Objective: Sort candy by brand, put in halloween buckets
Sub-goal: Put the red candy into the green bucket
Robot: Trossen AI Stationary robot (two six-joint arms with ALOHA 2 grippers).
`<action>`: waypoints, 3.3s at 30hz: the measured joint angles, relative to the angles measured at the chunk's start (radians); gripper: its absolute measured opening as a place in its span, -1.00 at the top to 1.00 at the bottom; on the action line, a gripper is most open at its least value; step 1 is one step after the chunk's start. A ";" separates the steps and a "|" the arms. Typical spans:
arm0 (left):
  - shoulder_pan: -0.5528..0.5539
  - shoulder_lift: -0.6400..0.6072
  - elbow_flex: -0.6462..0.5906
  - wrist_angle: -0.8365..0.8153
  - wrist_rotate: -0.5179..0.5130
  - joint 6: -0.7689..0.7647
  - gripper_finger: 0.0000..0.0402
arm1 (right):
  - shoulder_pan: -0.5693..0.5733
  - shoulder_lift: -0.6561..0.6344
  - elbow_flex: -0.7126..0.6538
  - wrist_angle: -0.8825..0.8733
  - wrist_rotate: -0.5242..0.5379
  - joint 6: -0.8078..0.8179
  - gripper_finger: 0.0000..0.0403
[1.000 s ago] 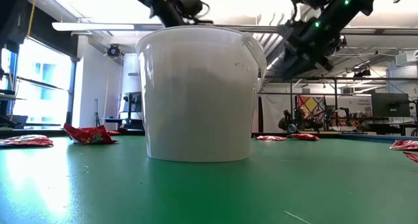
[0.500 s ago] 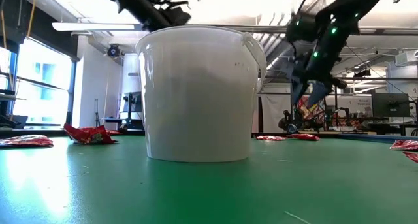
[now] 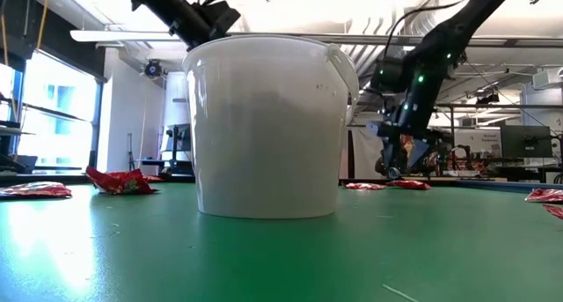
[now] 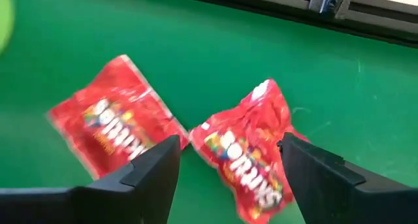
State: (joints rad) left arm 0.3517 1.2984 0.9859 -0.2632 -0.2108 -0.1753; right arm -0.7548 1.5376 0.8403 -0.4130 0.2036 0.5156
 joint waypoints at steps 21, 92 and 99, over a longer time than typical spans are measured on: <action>-0.094 -0.093 -0.189 0.039 -0.119 -0.122 1.00 | -0.053 0.157 0.045 0.012 -0.017 -0.030 0.55; -0.212 -0.471 -0.596 0.344 -0.177 -0.154 1.00 | 0.257 0.703 1.118 -0.337 -0.073 -0.255 0.99; -0.212 -0.471 -0.596 0.344 -0.177 -0.151 1.00 | 0.257 0.701 1.123 -0.311 -0.131 -0.259 0.61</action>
State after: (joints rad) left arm 0.1402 0.8276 0.3897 0.0807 -0.3878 -0.3265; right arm -0.4980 2.2387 1.9636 -0.7244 0.0727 0.2568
